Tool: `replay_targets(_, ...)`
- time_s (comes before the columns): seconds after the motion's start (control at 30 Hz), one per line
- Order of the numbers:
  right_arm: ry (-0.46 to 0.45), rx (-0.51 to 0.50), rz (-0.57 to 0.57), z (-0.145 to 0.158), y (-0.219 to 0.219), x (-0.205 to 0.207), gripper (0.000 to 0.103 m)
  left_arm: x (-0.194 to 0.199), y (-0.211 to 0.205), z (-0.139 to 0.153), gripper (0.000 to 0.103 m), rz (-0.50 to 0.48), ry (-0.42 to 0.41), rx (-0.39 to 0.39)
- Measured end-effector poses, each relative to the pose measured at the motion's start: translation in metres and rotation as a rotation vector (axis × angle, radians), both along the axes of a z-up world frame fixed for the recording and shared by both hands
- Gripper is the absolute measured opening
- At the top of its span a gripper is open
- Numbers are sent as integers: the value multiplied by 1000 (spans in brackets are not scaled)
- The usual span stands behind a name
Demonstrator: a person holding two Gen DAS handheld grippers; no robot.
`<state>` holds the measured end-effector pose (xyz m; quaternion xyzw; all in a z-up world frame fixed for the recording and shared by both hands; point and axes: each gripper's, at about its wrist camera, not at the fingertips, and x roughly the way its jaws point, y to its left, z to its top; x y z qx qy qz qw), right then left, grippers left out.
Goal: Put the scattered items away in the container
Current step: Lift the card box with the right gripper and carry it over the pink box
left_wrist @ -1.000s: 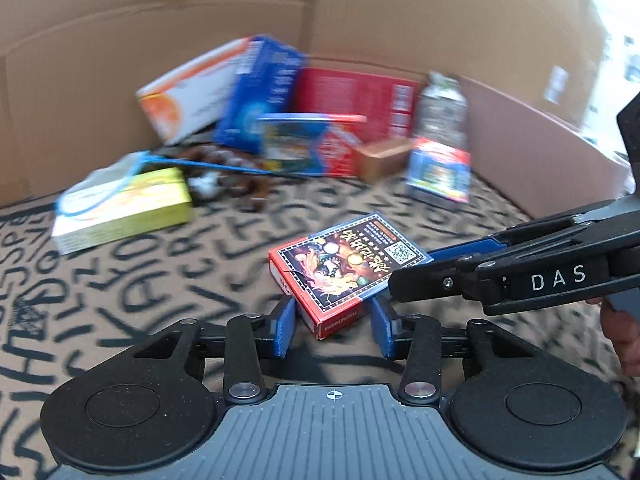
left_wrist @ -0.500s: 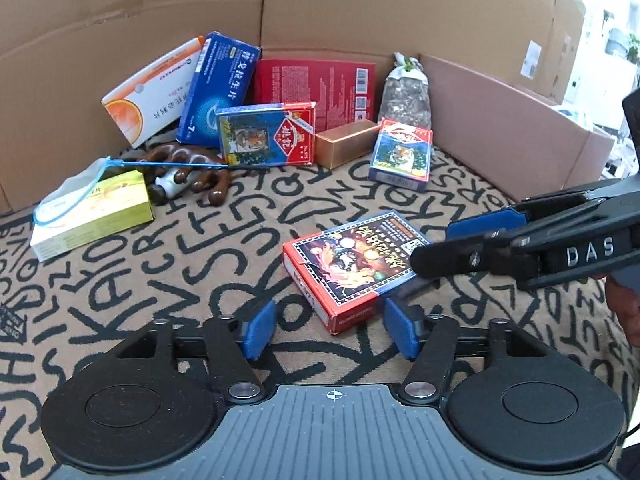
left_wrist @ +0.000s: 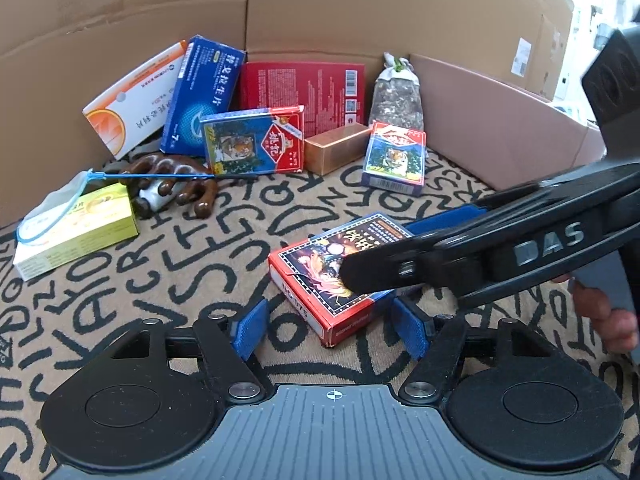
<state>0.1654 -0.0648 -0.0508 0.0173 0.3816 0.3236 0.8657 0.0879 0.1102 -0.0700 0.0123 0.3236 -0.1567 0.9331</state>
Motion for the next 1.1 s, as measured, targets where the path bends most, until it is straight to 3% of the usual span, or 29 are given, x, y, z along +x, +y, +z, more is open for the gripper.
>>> replay_targets(0.2, -7, -42, 20, -4, 18, 0, 94, 1, -2, -2, 79, 2, -13, 9)
replay_targets(0.27, -13, -51, 19, -5, 20, 0, 94, 1, -1, -2, 79, 3, -15, 9)
replay_targets(0.4, -25, -67, 19, -7, 23, -1, 94, 1, -2, -2, 70, 12, -23, 17)
replay_targets(0.57, -37, -80, 7, -4, 23, -6, 93, -3, -5, 0, 68, 12, -30, 25)
replay_targets(0.83, -78, -69, -37, 12, 2, -28, 93, -18, -27, 13, 68, -6, -63, 15)
replay_targets(1.1, -161, -30, -86, 38, -30, -57, 93, -40, -65, 38, 68, -53, -156, 74)
